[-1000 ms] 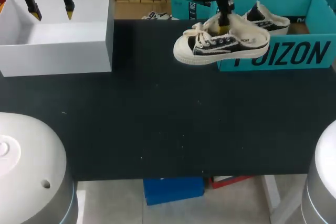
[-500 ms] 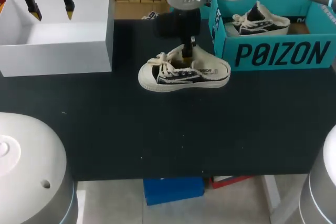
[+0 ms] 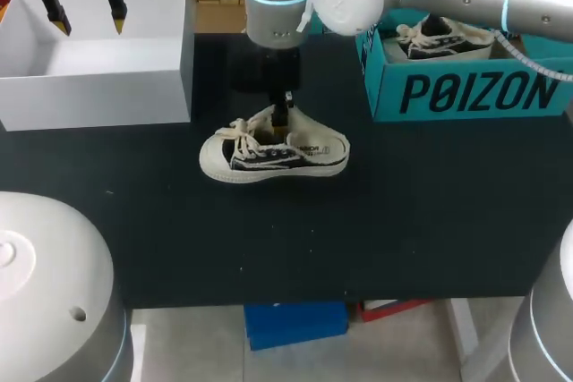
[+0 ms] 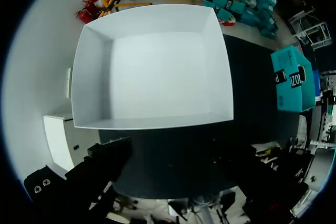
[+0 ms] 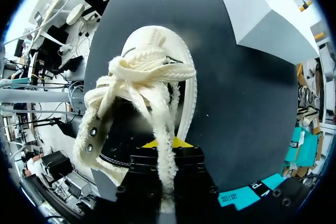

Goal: Take the shoe out of the shoebox, open the shoe tongue, remove and reinsert the insole, then place the shoe into the shoebox

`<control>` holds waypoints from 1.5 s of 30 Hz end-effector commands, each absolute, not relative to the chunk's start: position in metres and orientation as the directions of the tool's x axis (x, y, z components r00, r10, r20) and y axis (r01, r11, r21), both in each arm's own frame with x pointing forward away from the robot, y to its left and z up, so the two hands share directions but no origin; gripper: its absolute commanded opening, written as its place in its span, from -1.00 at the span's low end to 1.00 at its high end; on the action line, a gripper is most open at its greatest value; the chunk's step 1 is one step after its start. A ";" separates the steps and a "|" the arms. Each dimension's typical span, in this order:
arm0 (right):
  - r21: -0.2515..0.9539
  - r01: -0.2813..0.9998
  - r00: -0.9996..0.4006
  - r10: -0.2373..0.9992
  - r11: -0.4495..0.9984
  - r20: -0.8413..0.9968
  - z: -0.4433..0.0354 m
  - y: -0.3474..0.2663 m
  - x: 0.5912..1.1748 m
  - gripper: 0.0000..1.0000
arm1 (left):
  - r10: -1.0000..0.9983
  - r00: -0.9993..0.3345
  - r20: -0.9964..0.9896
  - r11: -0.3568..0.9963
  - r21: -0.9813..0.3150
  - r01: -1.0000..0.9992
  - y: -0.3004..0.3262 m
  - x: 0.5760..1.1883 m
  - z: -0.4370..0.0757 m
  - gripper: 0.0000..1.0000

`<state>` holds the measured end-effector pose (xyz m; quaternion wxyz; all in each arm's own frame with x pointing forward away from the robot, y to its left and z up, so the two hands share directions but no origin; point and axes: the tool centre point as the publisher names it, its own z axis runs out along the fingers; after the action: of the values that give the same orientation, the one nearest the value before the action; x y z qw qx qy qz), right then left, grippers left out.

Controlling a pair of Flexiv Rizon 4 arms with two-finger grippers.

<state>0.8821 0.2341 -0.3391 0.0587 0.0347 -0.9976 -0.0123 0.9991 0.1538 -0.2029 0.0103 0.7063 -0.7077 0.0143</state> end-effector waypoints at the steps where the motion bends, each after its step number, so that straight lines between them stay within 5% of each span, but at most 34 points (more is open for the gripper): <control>1: 0.045 -0.070 -0.985 -0.076 0.997 0.152 -0.369 0.252 0.886 -1.00 | -0.999 -0.001 0.032 0.001 -0.006 -1.000 0.153 0.998 -0.203 1.00; 8: 0.057 -0.083 -0.978 -0.092 0.995 0.185 -0.389 0.262 0.885 -1.00 | -0.999 -0.001 0.032 0.001 -0.006 -1.000 0.153 0.998 -0.203 1.00; 9: 0.057 -0.085 -0.978 -0.094 0.995 0.187 -0.390 0.262 0.885 -0.39 | -0.999 -0.001 0.032 0.001 -0.006 -1.000 0.153 0.998 -0.203 1.00; 10: 0.058 -0.085 -0.978 -0.094 0.995 0.188 -0.390 0.262 0.885 0.60 | -0.999 -0.001 0.032 0.001 -0.006 -1.000 0.153 0.998 -0.203 1.00; 11: 0.061 -0.080 -0.978 -0.090 0.995 0.190 -0.389 0.261 0.886 1.00 | -0.999 -0.001 0.032 0.001 -0.006 -1.000 0.153 0.998 -0.203 1.00; 28: 0.114 -0.018 -0.997 -0.027 0.993 0.074 -0.311 0.241 0.891 1.00 | -0.999 -0.001 0.032 0.001 -0.006 -1.000 0.153 0.998 -0.203 1.00; 45: 0.395 -0.015 -0.999 -0.031 0.918 0.035 -0.316 0.217 0.866 1.00 | -0.999 -0.001 0.032 0.001 -0.006 -1.000 0.153 0.998 -0.203 1.00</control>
<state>0.8738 0.2298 -0.3128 0.0341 0.0160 -0.9902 -0.1347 0.9990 0.1538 -0.2029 0.0103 0.7063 -0.7077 0.0143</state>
